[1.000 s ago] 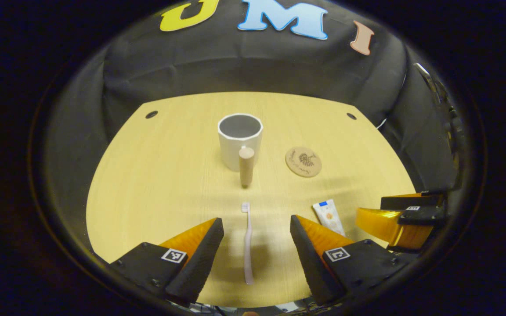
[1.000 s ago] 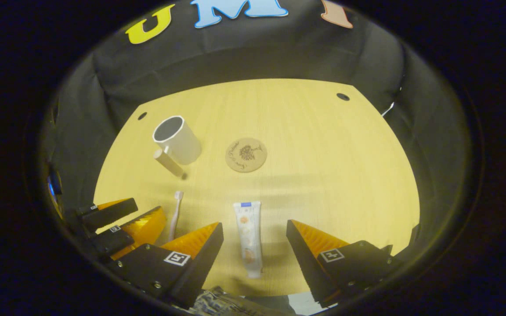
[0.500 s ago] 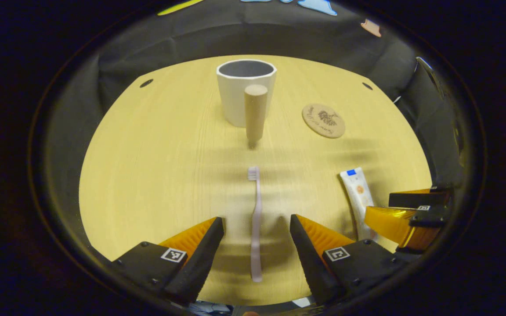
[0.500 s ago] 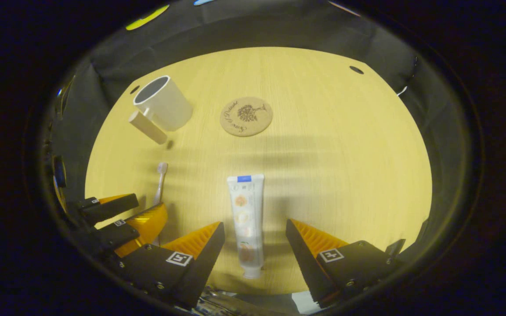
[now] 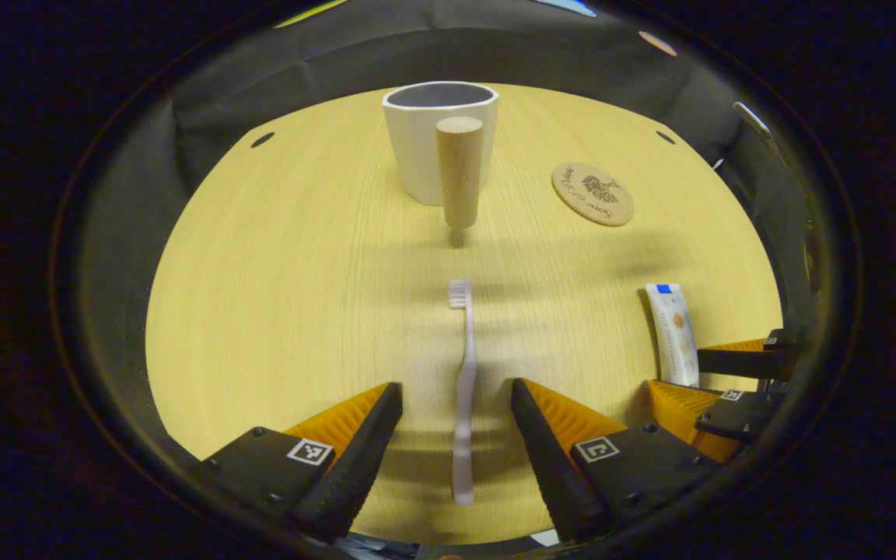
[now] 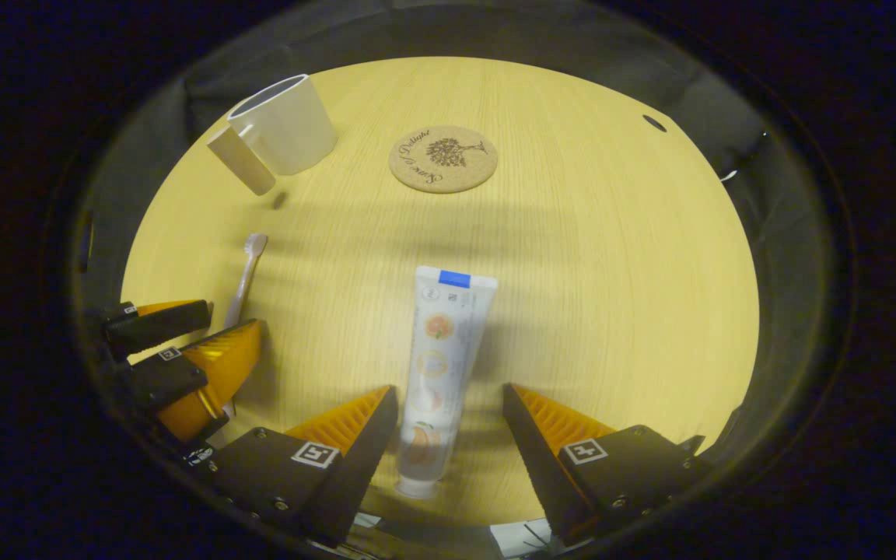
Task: Put the toothbrush and toothpaste on the desktop into the cup, then pick up the cup and place it on the coaster on the desktop.
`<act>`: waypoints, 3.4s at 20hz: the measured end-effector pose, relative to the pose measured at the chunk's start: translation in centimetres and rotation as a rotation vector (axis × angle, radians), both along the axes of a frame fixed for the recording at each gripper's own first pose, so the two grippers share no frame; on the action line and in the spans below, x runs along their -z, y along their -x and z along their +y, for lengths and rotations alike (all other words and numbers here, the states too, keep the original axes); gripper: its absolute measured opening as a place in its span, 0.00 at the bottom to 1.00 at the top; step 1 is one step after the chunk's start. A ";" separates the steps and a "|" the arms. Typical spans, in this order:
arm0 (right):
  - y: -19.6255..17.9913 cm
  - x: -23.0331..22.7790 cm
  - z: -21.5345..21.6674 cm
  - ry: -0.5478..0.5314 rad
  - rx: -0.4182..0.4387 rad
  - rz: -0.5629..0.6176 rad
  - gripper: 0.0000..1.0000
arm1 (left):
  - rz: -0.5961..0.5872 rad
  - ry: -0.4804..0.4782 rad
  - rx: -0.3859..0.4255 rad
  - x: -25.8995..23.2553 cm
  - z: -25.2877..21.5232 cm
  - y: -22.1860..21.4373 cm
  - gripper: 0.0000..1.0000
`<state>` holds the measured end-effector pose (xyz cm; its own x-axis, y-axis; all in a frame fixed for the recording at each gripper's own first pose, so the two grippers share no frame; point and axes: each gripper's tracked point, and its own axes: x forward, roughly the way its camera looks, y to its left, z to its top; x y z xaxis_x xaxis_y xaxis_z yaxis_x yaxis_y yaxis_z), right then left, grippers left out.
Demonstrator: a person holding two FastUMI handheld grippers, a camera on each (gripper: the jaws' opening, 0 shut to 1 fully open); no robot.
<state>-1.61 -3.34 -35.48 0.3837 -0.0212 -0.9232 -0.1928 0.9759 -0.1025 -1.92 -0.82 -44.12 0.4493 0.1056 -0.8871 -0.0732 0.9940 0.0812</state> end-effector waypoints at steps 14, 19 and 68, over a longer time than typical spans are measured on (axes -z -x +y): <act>0.6 0.2 -0.3 -0.002 -0.006 0.033 0.28 | -0.006 -0.009 -0.024 0.0 -0.1 -0.1 0.40; 0.8 0.8 -0.1 -0.019 0.013 0.047 0.16 | 0.009 -0.016 -0.015 0.1 -0.2 0.2 0.17; 0.0 -0.3 -0.8 -0.208 0.145 -0.064 0.14 | -0.532 0.143 0.070 -21.9 2.1 -25.0 0.07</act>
<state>-1.64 -4.14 -35.20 0.4479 0.1081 -0.8875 -0.0491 0.9941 0.0963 23.07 1.29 -22.24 0.8408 -0.0454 -0.5395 -0.0006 0.9964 -0.0849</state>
